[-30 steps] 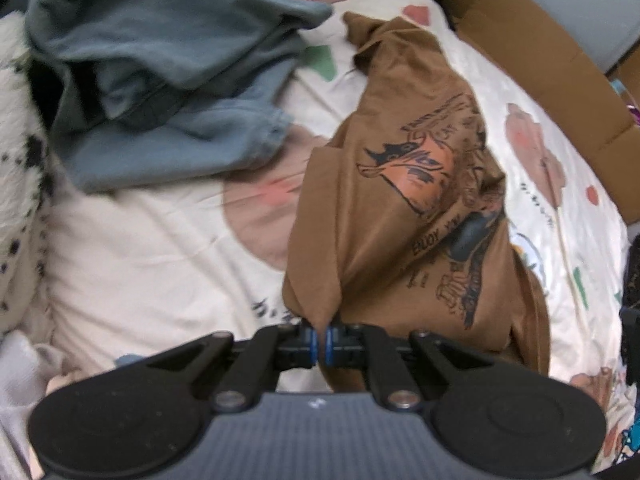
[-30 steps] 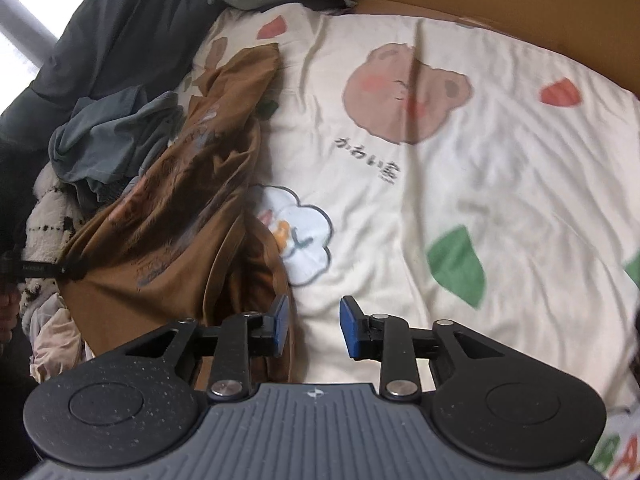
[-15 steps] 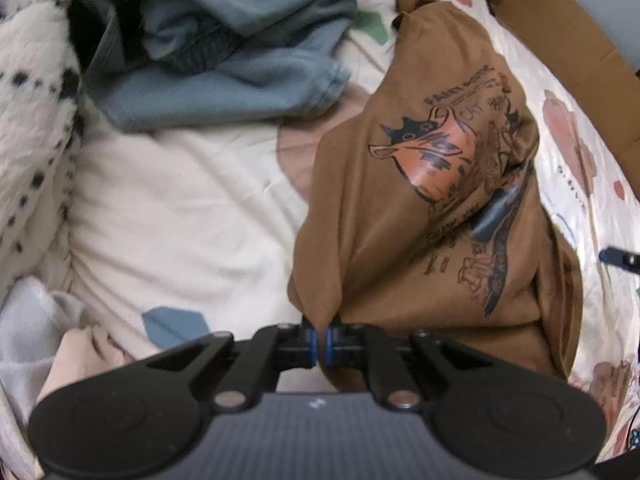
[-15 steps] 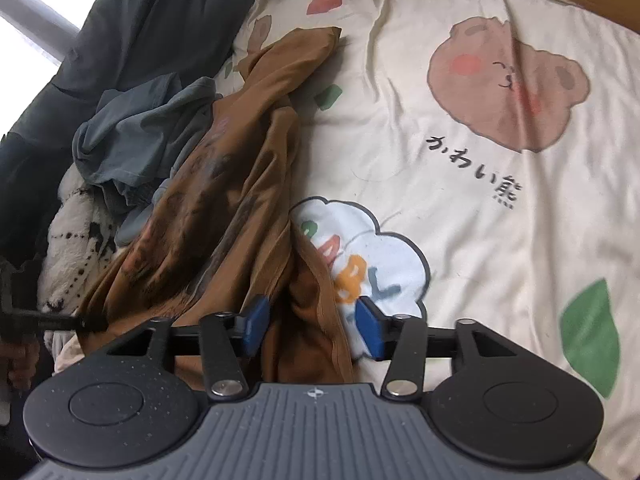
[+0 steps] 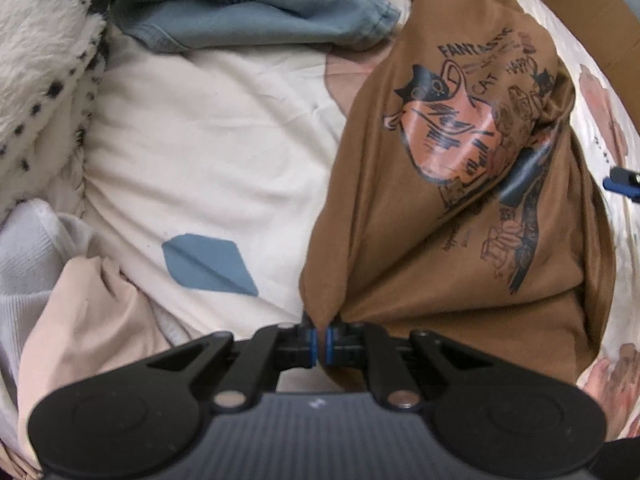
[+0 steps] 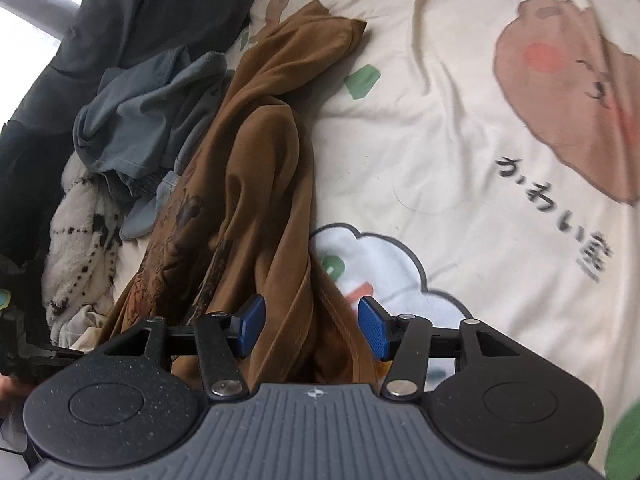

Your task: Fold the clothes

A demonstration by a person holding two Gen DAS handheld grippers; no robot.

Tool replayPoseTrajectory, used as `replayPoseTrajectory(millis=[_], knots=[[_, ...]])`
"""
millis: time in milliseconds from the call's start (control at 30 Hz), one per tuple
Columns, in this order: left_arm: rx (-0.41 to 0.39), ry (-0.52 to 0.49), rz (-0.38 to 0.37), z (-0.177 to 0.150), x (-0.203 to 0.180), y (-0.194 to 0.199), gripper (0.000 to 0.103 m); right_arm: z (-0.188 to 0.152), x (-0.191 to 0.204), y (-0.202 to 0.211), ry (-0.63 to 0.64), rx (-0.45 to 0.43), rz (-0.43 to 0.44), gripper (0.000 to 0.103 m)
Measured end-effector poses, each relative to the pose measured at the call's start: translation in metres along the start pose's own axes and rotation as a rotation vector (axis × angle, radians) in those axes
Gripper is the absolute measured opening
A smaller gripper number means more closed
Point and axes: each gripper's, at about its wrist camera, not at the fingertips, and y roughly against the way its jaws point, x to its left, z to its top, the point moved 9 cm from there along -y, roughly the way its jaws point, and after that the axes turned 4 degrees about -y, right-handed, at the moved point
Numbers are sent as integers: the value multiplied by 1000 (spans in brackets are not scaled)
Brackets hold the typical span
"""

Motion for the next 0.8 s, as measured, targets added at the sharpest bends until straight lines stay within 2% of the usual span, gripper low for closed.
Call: replayPoseTrajectory(millis=[400, 600, 800], knots=[[9, 22, -16, -7, 2, -6, 4, 23, 2, -40, -60, 12, 102, 59], [16, 19, -23, -9, 3, -8, 4, 10, 6, -57, -33, 41, 102, 58], [25, 32, -33, -13, 5, -10, 5, 11, 8, -59, -80, 31, 145, 56]])
